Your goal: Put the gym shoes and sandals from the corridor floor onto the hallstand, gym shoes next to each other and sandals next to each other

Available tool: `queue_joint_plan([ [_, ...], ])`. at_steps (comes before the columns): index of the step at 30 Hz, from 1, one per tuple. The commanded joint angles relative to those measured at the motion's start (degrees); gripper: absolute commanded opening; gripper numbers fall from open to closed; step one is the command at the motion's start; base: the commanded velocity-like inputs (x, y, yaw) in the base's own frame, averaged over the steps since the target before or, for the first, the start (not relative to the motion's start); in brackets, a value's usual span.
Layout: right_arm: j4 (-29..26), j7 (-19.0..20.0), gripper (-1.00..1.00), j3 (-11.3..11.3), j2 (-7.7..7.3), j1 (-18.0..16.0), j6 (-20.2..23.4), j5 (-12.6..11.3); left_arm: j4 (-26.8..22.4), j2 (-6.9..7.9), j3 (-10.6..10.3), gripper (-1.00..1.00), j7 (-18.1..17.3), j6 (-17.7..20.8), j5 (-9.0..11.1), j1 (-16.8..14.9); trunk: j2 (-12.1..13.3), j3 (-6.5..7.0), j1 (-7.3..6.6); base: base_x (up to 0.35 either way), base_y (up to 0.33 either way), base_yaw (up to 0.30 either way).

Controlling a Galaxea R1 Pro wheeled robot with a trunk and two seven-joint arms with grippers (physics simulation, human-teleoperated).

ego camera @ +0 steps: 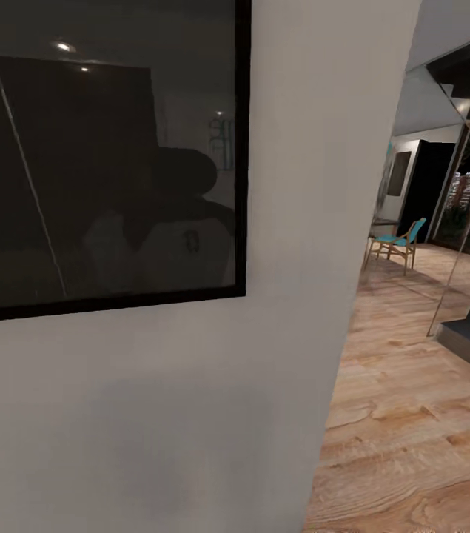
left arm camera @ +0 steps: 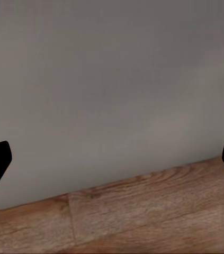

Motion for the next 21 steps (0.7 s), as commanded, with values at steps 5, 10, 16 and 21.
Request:
queue_joint_plan([
  [5, -0.1, 0.2, 1.00, -0.2, -0.04, 0.0, 0.0, -0.1, 0.6, 0.05, 0.1, 1.00, -0.1, -0.1, 0.0, 0.1, 0.0, -0.04, 0.01, 0.010, -0.287, -0.230],
  [10, -0.1, 0.2, 1.00, -0.2, -0.03, 0.0, 0.0, -0.1, 0.8, 0.06, 0.0, 1.00, -0.1, -0.1, -0.1, 0.1, 0.0, -0.04, 0.01, 0.002, -0.291, -0.252],
  [16, -0.1, 0.2, 1.00, -0.3, -0.04, 0.0, 0.0, -0.1, 0.8, 0.07, 0.0, 1.00, -0.1, 0.0, -0.1, 0.1, 0.0, -0.04, 0.01, 0.000, -0.186, -0.256],
  [21, 0.0, 0.2, 1.00, -0.3, -0.05, 0.0, 0.0, -0.1, 0.9, 0.07, 0.0, 1.00, -0.1, 0.0, -0.1, 0.1, 0.0, -0.04, 0.01, 0.000, -0.035, -0.257],
])
